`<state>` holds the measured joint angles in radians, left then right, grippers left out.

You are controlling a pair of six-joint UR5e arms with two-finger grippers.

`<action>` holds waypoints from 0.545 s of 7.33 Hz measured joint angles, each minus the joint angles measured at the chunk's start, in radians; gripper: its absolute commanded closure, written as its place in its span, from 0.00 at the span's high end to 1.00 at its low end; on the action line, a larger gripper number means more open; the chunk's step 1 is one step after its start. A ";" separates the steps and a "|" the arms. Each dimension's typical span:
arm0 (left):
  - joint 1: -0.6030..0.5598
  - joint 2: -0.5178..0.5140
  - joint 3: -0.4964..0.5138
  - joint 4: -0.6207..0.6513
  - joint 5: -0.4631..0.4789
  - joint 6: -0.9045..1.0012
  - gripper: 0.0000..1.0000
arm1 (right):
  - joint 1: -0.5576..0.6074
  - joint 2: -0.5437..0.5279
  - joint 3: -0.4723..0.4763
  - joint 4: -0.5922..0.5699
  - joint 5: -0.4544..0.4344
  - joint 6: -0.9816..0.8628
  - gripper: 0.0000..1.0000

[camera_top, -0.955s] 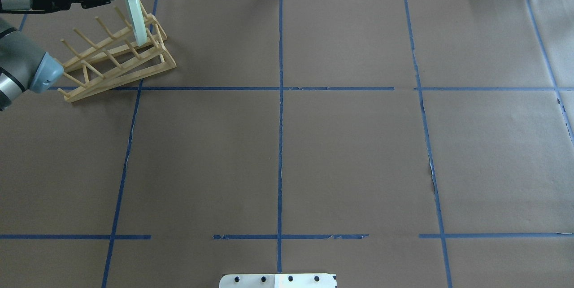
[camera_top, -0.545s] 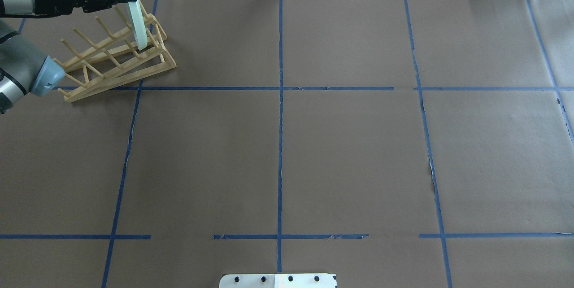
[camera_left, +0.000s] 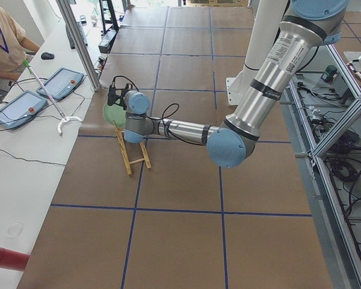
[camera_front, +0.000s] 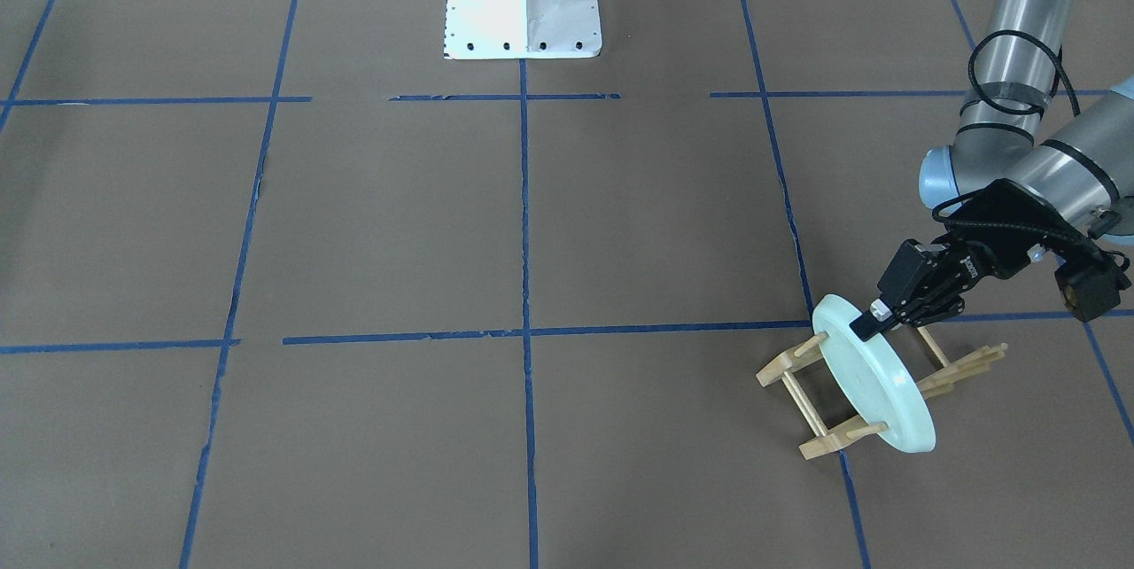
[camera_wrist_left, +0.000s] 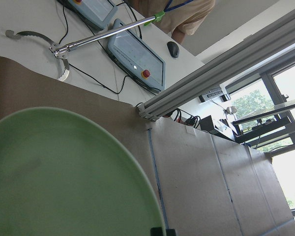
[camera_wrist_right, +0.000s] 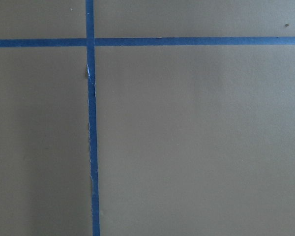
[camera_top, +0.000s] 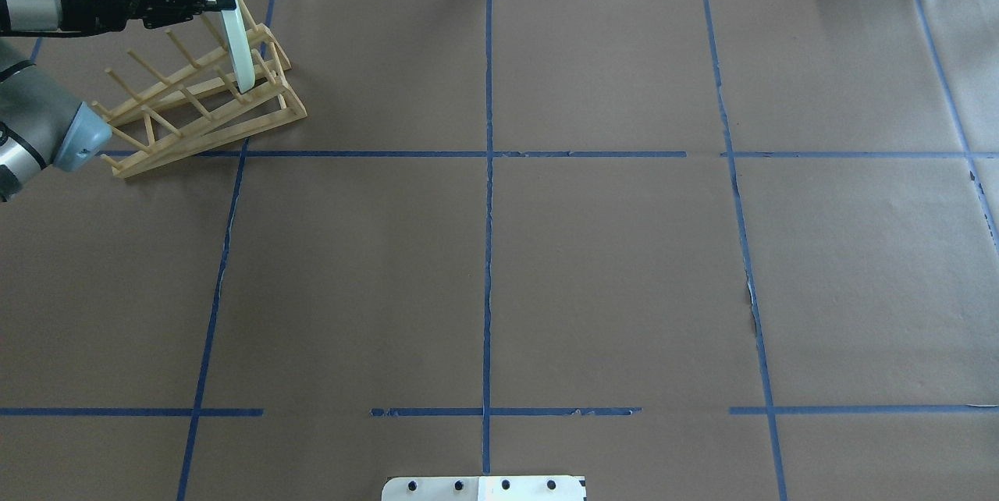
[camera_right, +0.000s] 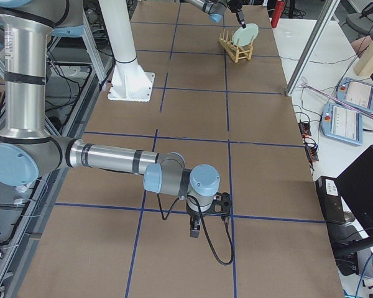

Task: Place plate on rack
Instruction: 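Lower the plate with the left gripper into a slot between rack pegs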

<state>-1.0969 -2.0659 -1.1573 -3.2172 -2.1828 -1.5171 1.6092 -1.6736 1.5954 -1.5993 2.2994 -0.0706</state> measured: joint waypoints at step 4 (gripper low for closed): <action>-0.001 -0.001 -0.014 -0.001 0.001 -0.001 1.00 | 0.000 0.000 0.000 0.000 0.000 0.000 1.00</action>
<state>-1.0974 -2.0668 -1.1712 -3.2180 -2.1822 -1.5181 1.6092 -1.6736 1.5953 -1.5995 2.2994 -0.0705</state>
